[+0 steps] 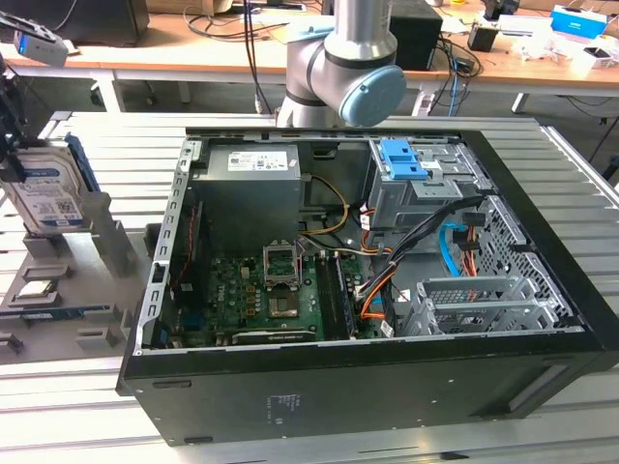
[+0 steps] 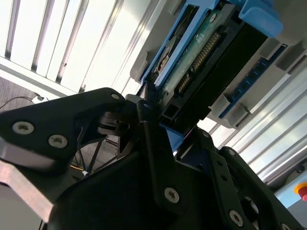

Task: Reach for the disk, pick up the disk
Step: 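Pick up the disk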

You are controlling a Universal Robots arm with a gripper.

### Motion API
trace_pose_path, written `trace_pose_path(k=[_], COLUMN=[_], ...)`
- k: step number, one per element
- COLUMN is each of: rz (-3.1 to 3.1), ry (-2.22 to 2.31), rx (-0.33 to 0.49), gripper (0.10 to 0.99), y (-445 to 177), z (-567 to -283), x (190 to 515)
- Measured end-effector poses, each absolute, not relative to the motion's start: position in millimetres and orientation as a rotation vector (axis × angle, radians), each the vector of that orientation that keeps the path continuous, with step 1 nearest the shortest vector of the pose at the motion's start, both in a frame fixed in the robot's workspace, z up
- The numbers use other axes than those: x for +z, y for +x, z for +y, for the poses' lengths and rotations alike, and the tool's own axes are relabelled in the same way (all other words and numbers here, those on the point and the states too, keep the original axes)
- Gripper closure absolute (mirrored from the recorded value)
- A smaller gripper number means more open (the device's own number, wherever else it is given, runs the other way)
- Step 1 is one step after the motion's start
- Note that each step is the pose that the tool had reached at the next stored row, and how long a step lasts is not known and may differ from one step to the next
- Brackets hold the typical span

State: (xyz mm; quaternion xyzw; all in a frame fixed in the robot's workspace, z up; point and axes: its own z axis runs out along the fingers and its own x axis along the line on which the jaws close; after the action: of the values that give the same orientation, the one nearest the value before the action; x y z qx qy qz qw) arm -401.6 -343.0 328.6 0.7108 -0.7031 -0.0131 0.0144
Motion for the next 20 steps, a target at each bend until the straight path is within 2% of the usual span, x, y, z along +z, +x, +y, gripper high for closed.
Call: trace_pose_path(k=[20], rz=[-2.187], ry=[2.211], rx=[-0.044], gripper=[0.718], y=[-398], z=[-343], x=[366])
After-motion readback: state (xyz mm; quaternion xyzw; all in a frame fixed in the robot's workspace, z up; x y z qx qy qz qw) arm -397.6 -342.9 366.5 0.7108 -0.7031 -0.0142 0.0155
